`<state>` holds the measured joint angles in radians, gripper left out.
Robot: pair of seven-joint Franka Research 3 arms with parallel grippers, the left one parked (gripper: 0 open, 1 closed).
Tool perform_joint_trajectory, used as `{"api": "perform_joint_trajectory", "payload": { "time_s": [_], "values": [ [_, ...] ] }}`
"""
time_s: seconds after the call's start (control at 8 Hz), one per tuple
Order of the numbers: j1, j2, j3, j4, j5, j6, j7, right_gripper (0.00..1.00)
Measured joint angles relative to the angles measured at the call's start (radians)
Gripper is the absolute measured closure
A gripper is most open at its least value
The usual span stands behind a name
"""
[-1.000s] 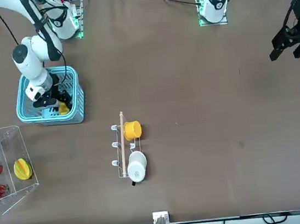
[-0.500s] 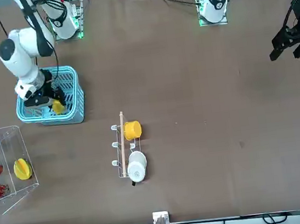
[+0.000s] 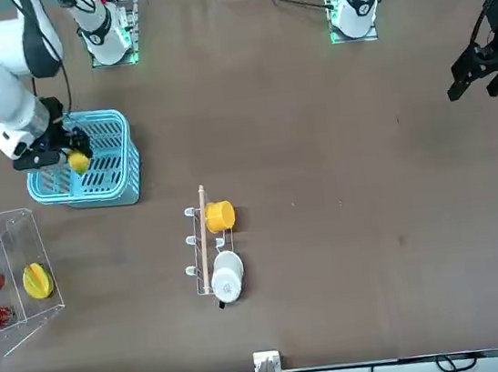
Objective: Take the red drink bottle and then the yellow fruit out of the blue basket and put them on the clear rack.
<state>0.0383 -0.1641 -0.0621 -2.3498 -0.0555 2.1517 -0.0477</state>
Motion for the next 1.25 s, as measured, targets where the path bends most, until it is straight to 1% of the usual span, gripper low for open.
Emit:
{"api": "perform_joint_trajectory", "payload": {
  "time_s": [0.25, 0.38, 0.5, 0.75, 1.0, 1.12, 1.25],
  "values": [
    [-0.013, 0.011, -0.004, 0.150, -0.060, -0.180, -0.009, 0.14],
    [-0.018, 0.032, -0.005, 0.226, -0.087, -0.249, -0.030, 0.14],
    [-0.027, 0.064, -0.006, 0.290, -0.110, -0.284, -0.066, 0.14],
    [-0.055, 0.163, -0.007, 0.378, -0.170, -0.283, -0.171, 0.14],
    [-0.082, 0.285, -0.008, 0.482, -0.188, -0.268, -0.310, 0.14],
    [-0.105, 0.338, -0.008, 0.521, -0.191, -0.240, -0.397, 0.14],
    [-0.131, 0.389, -0.009, 0.538, -0.192, -0.189, -0.481, 0.14]
  ]
}}
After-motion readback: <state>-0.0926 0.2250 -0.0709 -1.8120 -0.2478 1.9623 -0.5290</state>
